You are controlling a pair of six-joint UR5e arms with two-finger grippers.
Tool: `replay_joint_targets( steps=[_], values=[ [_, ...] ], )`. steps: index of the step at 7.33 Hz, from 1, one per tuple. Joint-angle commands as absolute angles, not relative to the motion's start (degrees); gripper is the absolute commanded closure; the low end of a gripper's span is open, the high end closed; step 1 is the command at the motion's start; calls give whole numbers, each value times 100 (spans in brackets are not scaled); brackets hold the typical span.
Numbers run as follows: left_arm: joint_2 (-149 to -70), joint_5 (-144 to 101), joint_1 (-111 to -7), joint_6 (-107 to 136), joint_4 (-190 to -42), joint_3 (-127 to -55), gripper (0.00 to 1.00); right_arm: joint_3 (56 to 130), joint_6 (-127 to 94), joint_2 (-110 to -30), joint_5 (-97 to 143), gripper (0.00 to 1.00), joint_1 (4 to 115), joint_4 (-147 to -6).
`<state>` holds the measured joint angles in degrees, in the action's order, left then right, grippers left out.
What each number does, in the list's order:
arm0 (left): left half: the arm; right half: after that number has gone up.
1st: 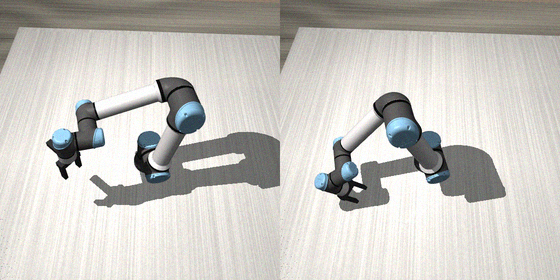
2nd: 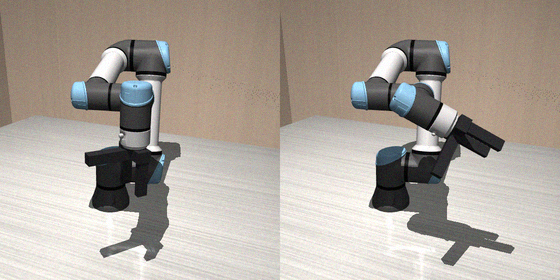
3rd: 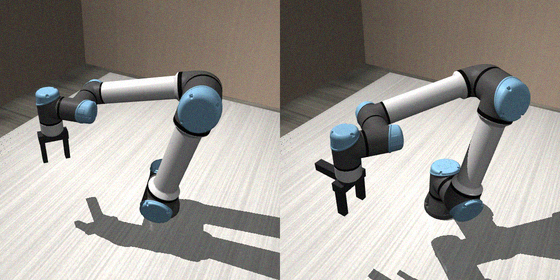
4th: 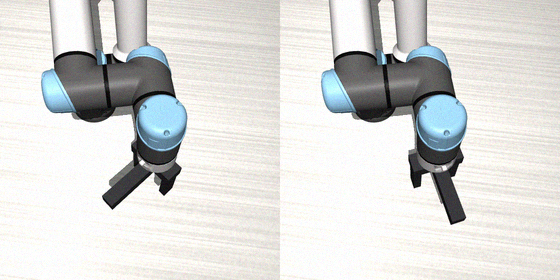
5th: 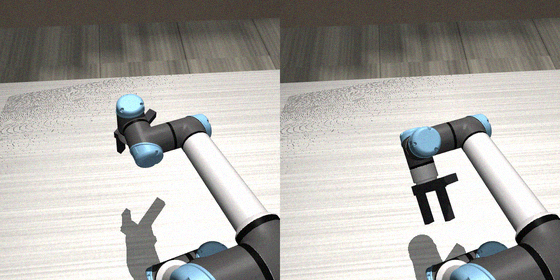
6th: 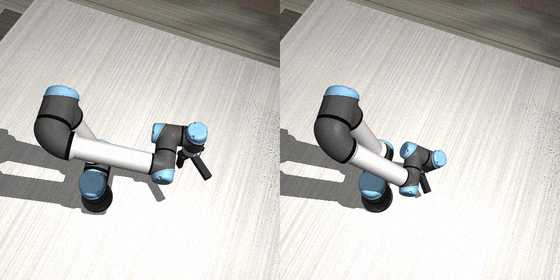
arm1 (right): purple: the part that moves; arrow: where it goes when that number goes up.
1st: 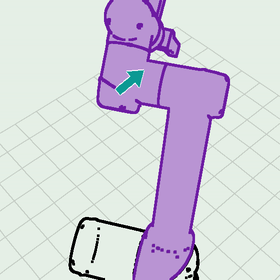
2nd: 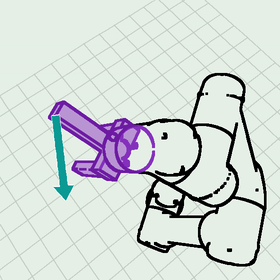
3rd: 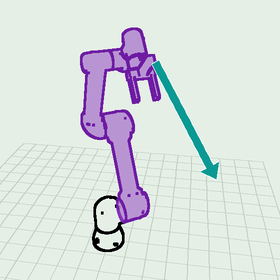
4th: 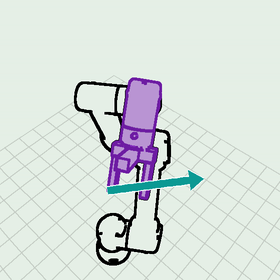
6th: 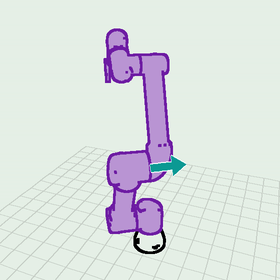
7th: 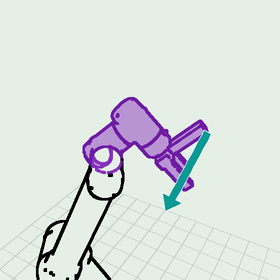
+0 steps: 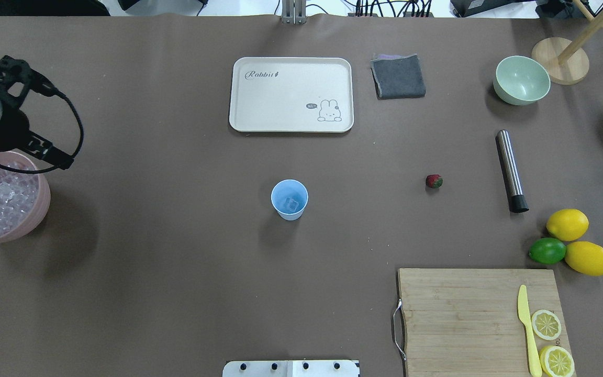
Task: Mash ice and strawberries in cup
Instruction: 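Lower the left gripper into the pink bowl and grasp another ice cube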
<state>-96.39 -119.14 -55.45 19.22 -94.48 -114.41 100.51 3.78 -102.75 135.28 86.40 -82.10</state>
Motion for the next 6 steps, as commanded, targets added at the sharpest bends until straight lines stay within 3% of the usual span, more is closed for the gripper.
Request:
replay_joint_targets(
  steps=[1, 3, 4, 6],
  values=[
    [-9108, -12910, -6203, 1068, -10166, -10884, 3, 10063, 378, -10283, 13544, 0, 8640, -8209],
    [-9079, -13068, -6214, 1063, -11131, -10067, 8, 10072, 378, -10301, 13544, 0, 8640, -8218],
    [-9027, -13435, -6266, 1055, -11214, -9950, 18, 10072, 378, -10301, 13544, 0, 8640, -8218],
    [-8948, -13517, -6345, 1055, -11206, -9932, 24, 10081, 378, -10301, 13544, 0, 8640, -8218]
  ],
)
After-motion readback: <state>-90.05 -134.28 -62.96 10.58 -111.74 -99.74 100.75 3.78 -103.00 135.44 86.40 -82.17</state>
